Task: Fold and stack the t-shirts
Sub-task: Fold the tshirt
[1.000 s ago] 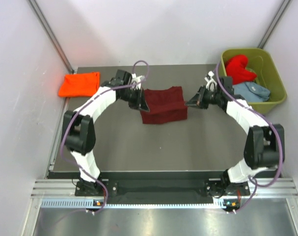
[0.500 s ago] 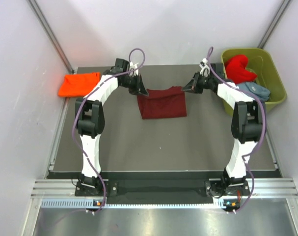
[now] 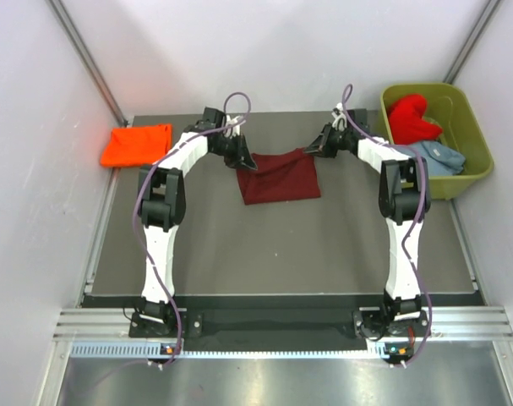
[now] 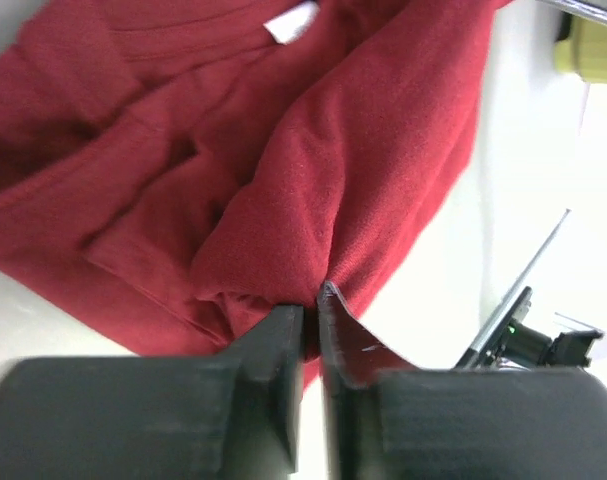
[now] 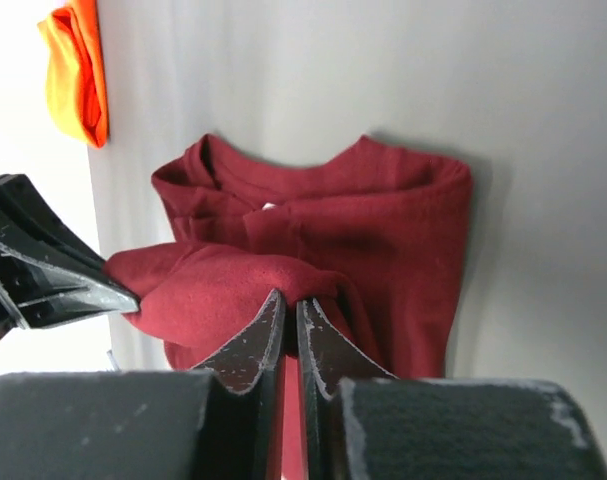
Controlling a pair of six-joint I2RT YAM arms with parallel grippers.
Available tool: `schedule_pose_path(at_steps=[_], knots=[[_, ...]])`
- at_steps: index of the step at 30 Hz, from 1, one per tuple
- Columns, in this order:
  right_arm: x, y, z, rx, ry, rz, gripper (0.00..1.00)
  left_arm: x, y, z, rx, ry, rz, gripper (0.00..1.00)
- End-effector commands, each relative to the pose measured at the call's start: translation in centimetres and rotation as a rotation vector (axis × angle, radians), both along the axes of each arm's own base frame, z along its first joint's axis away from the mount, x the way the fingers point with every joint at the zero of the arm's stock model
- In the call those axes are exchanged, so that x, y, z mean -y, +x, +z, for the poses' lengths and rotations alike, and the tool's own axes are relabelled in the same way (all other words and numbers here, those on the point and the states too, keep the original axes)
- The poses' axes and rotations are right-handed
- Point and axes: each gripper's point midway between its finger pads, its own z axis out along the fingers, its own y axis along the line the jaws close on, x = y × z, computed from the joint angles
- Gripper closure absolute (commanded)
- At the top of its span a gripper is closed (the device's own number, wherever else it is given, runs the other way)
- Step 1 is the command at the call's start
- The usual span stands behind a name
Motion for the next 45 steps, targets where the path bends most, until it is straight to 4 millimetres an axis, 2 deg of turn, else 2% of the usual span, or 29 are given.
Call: schedule_pose_path(at_steps=[1,3,4,5,6,7,8,9,11,12,13,14,15,20,21,22,24,25,27,32,38,39,41,42,43,45], knots=[[-1.6,2.6,3.9,0.147,0.037,0.010,0.94,-0.8,2.4,0.5,0.066,0.002,0.050,0.80],[-1.6,2.9,4.3,0.160,0.044,0.009,0.79,-1.7,3.9,0.4,0.108,0.053,0.090,0.61],[-1.7,3.0,4.7,0.173,0.045,0.011,0.71,-2.0,4.4,0.6,0.122,0.069,0.100,0.59],[-1.6,3.1,5.2,0.186,0.044,0.010,0.59,-2.3,4.9,1.4,0.158,0.089,0.104,0.57],[-1.6,3.0,6.5,0.214,0.042,0.012,0.54,-2.6,5.5,2.7,0.197,0.101,0.118,0.48],[-1.4,2.9,7.5,0.242,0.034,0.016,0.45,-3.1,6.0,3.4,0.225,0.133,0.143,0.42],[-1.4,2.8,8.3,0.261,0.028,0.017,0.38,-3.5,6.0,5.6,0.276,0.143,0.146,0.37],[-1.2,2.5,10.2,0.291,0.027,0.012,0.37,-3.7,5.9,6.5,0.300,0.156,0.148,0.34],[-1.2,1.9,11.0,0.297,0.022,0.016,0.36,-4.6,5.3,7.7,0.311,0.187,0.167,0.27],[-1.4,1.3,12.2,0.314,0.024,0.023,0.36,-4.7,4.8,7.6,0.303,0.190,0.159,0.27],[-1.6,0.9,12.5,0.316,0.022,0.031,0.36,-5.0,4.3,7.8,0.293,0.189,0.159,0.26],[-1.7,0.5,12.4,0.311,0.024,0.038,0.36,-5.2,3.8,7.3,0.272,0.187,0.155,0.25],[-2.1,-0.2,12.4,0.301,0.028,0.048,0.36,-5.4,2.8,5.5,0.217,0.198,0.150,0.25],[-2.6,-2.0,10.8,0.244,0.035,0.073,0.36,-5.4,0.5,0.2,0.064,0.201,0.130,0.26],[-2.7,-2.3,10.5,0.238,0.035,0.079,0.36,-5.2,0.5,-0.3,0.047,0.192,0.126,0.26],[-2.8,-2.5,9.8,0.226,0.031,0.083,0.36,-5.1,0.4,-1.7,0.008,0.182,0.128,0.26],[-3.1,-3.0,8.0,0.185,0.026,0.088,0.36,-4.6,0.7,-2.3,-0.007,0.157,0.124,0.26],[-3.4,-3.0,7.5,0.177,0.024,0.094,0.36,-4.5,0.9,-3.4,-0.025,0.157,0.126,0.26],[-3.7,-3.0,6.0,0.150,0.015,0.100,0.36,-4.4,1.8,-3.6,-0.015,0.157,0.129,0.25],[-3.8,-2.0,4.2,0.145,-0.013,0.099,0.36,-4.8,3.3,-4.6,-0.012,0.148,0.152,0.24],[-4.5,-1.2,1.5,0.121,-0.036,0.103,0.36,-4.4,4.1,-6.4,-0.040,0.102,0.155,0.25],[-4.7,-1.2,0.3,0.104,-0.042,0.105,0.36,-4.2,4.3,-6.7,-0.036,0.095,0.153,0.26],[-5.2,-0.9,-0.1,0.108,-0.044,0.112,0.36,-3.9,4.4,-7.4,-0.044,0.085,0.145,0.28],[-5.4,-0.9,-1.2,0.090,-0.049,0.115,0.35,-3.7,4.5,-7.5,-0.041,0.079,0.140,0.30],[-5.7,-0.9,-1.5,0.087,-0.051,0.118,0.35,-3.7,4.6,-8.0,-0.043,0.077,0.138,0.32],[-6.2,-0.6,-2.1,0.080,-0.052,0.120,0.35,-3.2,4.7,-7.9,-0.040,0.055,0.123,0.39]])
